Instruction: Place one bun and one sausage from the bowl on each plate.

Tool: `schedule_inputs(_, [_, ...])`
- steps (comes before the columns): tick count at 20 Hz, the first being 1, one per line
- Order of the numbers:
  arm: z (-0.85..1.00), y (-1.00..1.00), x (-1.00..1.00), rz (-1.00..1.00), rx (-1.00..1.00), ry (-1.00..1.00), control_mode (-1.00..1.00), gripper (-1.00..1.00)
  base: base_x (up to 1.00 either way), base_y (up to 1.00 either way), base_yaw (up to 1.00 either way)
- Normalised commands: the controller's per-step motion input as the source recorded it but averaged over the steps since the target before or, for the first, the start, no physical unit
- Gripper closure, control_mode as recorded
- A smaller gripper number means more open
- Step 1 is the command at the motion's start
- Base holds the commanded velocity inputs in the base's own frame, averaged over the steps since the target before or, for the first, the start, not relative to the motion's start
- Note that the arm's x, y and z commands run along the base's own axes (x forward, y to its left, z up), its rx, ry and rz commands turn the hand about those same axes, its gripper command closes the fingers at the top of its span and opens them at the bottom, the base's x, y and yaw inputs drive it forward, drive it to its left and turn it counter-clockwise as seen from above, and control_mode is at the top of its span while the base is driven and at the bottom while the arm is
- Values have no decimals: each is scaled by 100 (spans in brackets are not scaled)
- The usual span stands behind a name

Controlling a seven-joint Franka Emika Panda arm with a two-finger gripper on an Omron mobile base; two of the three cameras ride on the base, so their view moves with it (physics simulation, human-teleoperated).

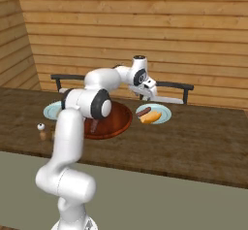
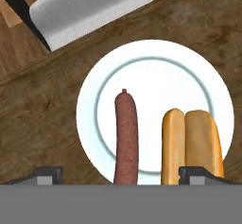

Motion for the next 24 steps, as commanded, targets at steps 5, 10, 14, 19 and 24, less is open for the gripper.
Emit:
schedule_inputs(5, [52, 88, -100, 11, 0, -4, -100, -100, 0, 0, 0])
schedule_inputs(10, [0, 100, -100, 15, 0, 1, -100, -100, 0, 0, 0])
schedule_inputs(14, [0, 100, -100, 17, 0, 1, -100, -100, 0, 0, 0])
schedule_inputs(19, [-54, 100, -97, 25, 0, -1, -100, -100, 0, 0, 0])
schedule_inputs(24, [-67, 45, 14, 22, 0, 0, -100, -100, 0, 0, 0])
